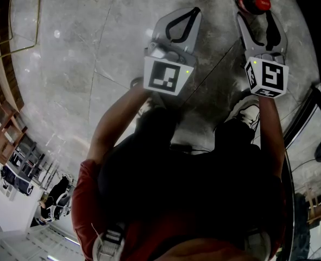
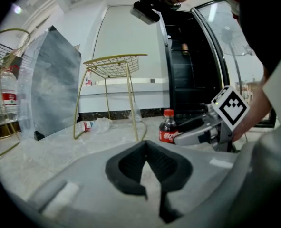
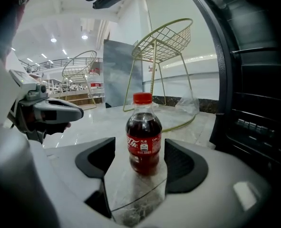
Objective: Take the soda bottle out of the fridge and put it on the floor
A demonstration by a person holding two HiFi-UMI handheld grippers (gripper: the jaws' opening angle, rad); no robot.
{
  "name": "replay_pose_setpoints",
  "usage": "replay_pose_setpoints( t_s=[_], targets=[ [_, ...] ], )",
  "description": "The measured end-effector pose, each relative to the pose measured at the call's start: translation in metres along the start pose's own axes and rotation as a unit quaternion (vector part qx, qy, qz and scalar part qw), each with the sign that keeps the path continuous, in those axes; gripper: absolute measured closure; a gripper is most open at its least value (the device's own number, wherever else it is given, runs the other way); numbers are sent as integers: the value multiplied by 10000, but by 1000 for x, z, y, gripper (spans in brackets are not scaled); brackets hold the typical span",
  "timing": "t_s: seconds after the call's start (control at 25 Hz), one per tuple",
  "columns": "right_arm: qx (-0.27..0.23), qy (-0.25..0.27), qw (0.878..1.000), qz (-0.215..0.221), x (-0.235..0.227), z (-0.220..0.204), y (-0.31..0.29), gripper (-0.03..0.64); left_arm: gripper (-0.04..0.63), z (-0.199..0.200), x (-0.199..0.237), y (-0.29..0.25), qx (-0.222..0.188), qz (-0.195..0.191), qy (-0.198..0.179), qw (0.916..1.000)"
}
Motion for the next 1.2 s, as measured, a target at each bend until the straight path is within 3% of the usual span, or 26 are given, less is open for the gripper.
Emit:
replay_pose_setpoints(
  t_s=[1.2],
  targets=[
    [135,29,9999,75,22,-8,20,310,597,-10,-4,5,142,-43,-56,9999]
  ],
)
Point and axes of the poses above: the fingertips, and each gripper's own axes: y backward along the fingers, x to its left, z out of its top, the point moved 9 cm from there along y, backward along the fingers, and after that the axes turned 11 degrees about y, right-handed, at the moved point
